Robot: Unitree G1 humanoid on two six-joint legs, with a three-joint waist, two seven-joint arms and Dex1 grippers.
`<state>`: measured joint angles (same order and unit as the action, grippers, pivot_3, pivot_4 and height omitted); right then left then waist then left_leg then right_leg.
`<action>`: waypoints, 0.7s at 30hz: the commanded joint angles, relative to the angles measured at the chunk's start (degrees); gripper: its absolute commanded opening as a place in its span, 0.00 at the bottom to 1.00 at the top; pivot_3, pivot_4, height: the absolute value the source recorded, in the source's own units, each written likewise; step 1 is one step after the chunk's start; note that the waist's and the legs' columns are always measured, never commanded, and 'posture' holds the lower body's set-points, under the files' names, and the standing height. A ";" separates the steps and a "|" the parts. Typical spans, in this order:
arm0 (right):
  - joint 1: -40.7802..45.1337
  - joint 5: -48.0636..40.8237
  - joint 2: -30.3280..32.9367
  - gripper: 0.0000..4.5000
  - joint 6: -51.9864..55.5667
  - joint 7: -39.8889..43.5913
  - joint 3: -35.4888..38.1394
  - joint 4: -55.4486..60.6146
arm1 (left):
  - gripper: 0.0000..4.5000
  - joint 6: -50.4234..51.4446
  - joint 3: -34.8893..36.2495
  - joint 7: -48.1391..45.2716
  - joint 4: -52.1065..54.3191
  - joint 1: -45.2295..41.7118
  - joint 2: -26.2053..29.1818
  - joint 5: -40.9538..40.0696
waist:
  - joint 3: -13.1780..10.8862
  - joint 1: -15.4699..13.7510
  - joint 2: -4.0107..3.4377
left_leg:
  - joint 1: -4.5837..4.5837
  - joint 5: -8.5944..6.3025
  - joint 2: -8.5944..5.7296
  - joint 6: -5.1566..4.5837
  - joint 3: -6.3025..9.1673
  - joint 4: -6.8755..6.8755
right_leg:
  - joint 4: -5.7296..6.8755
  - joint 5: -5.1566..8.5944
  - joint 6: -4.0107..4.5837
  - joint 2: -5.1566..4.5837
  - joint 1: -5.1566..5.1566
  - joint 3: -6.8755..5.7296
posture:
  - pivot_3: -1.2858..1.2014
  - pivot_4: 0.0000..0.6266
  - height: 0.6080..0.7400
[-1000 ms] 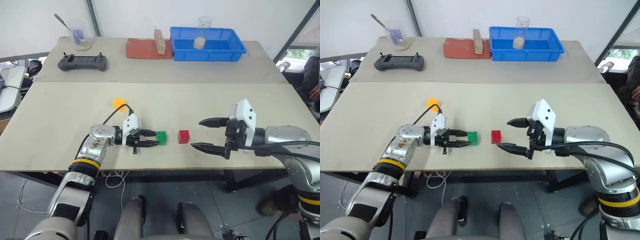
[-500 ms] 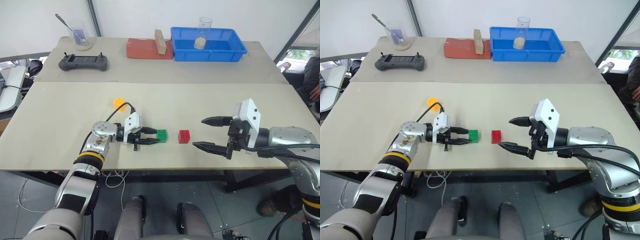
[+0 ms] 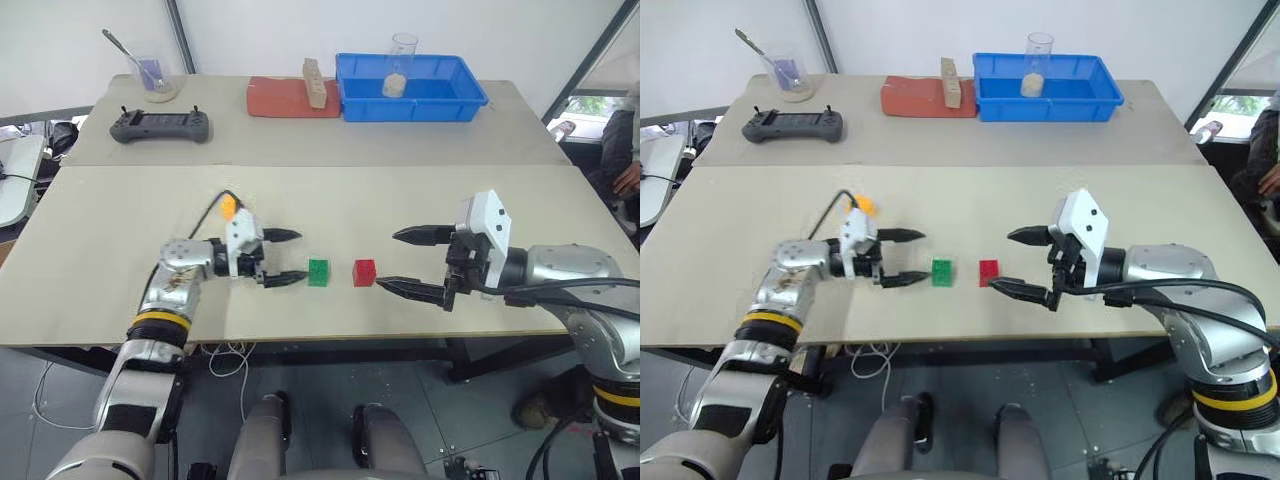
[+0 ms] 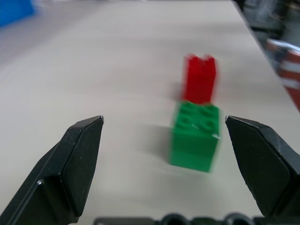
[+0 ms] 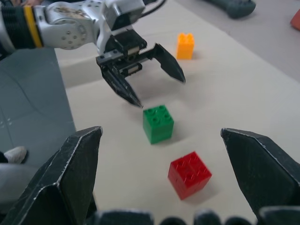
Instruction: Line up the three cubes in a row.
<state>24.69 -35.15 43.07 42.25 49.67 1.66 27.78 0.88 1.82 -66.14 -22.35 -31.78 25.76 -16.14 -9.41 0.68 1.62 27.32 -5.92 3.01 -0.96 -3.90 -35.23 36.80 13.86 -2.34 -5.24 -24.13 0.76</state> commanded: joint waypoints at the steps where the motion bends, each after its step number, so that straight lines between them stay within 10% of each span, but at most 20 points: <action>1: 3.47 -0.91 -1.69 1.00 1.41 -1.73 -1.55 1.11 | 0.99 6.15 6.11 13.76 12.77 5.79 -0.24 -1.21 | 0.00 0.05 0.00 | -0.02 0.00 0.00 0.00 0.02 0.00 | 0.00 0.00 0.00 0.01 0.01 0.00 | 0.52 0.24 1.00; 10: 8.13 0.43 -6.19 1.00 3.02 -3.92 -5.20 -1.18 | 0.99 4.07 10.65 29.85 7.75 7.80 -0.31 3.08 | 0.00 -1.50 0.01 | -0.01 -0.21 -0.06 0.33 -0.08 -0.01 | -0.05 -0.03 -0.03 -0.11 0.03 -0.09 | 0.52 0.24 1.00; 21: 8.60 1.36 -5.30 1.00 2.59 -3.24 -5.39 -1.76 | 0.99 -9.25 7.46 27.03 -29.92 -12.11 -1.09 7.22 | -0.01 -1.40 0.03 | 0.03 -0.13 -0.07 0.21 -0.11 -0.01 | -0.07 -0.05 -0.04 -0.08 0.01 -0.12 | 0.52 0.24 1.00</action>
<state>32.53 -33.78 36.98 45.67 46.22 -5.35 24.21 -5.08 9.55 -39.44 -48.27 -41.53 24.47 -9.94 -9.42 -0.73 1.65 27.36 -6.04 2.95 -0.76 -4.00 -35.24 36.72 13.82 -2.39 -5.32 -24.12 0.63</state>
